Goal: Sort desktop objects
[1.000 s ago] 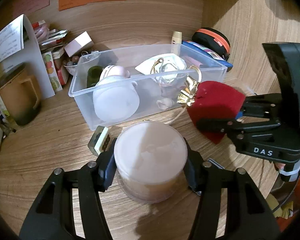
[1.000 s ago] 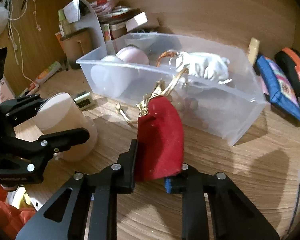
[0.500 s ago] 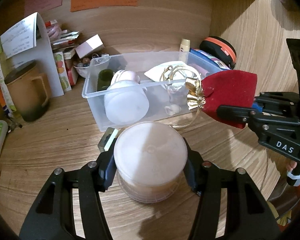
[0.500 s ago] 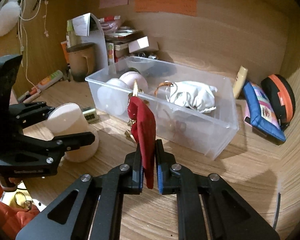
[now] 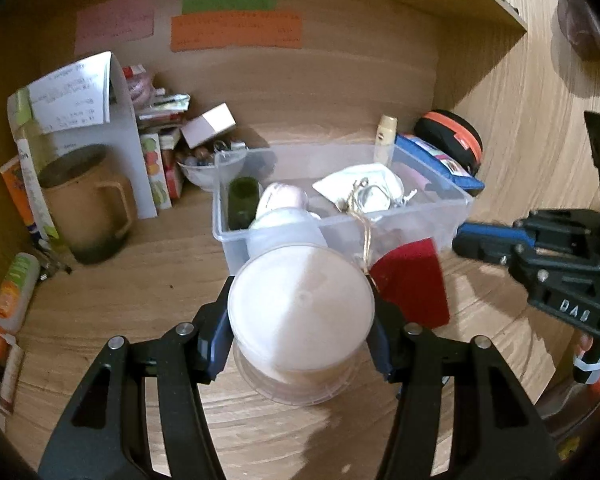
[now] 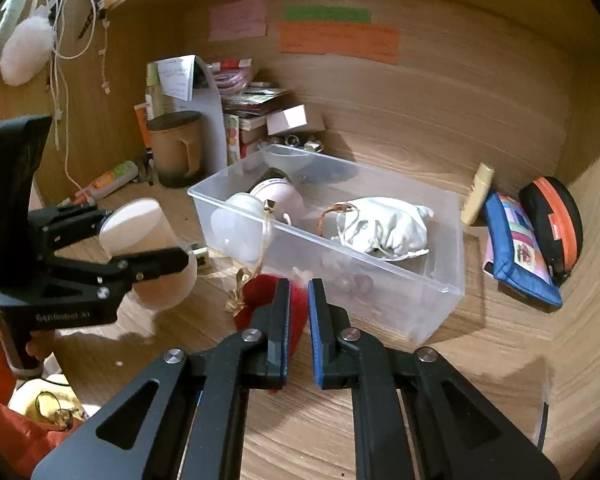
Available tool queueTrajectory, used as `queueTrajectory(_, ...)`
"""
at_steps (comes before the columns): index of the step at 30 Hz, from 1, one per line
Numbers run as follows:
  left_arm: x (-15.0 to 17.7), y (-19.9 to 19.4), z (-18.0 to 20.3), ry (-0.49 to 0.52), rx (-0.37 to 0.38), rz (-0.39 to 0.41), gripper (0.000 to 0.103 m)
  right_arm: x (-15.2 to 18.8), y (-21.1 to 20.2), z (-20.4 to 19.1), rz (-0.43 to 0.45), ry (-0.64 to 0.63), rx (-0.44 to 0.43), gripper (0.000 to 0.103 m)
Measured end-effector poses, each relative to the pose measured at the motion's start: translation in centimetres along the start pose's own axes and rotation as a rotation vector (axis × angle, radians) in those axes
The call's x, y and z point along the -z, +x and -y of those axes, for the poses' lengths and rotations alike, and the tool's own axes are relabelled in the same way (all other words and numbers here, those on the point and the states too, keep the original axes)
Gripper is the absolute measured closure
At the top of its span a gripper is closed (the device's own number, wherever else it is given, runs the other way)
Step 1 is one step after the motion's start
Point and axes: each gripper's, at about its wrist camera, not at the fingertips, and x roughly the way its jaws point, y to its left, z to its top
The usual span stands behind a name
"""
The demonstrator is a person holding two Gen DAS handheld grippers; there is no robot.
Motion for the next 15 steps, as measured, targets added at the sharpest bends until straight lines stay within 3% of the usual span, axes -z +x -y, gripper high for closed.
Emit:
queueTrajectory(6,-0.1,-0.3,-0.4,-0.008,-0.007,0.008,0.047,0.7,1.7,0.1,-0.086,0.011,-0.018,0.094)
queueTrajectory(9,0.0,-0.2,-0.6,-0.011,-0.008,0.005,0.047,1.1,2.5,0.8,-0.123,0.057,-0.043,0.071)
queueTrajectory(11,0.1,-0.2,-0.7,-0.014,-0.008,0.004,0.047,1.4,3.1,1.0,-0.135,0.077,-0.036,0.039)
queueTrajectory(15,0.4,-0.2,-0.9,-0.017,-0.01,0.002,0.047,1.3,4.6,0.8,-0.16,0.084,-0.041,0.038)
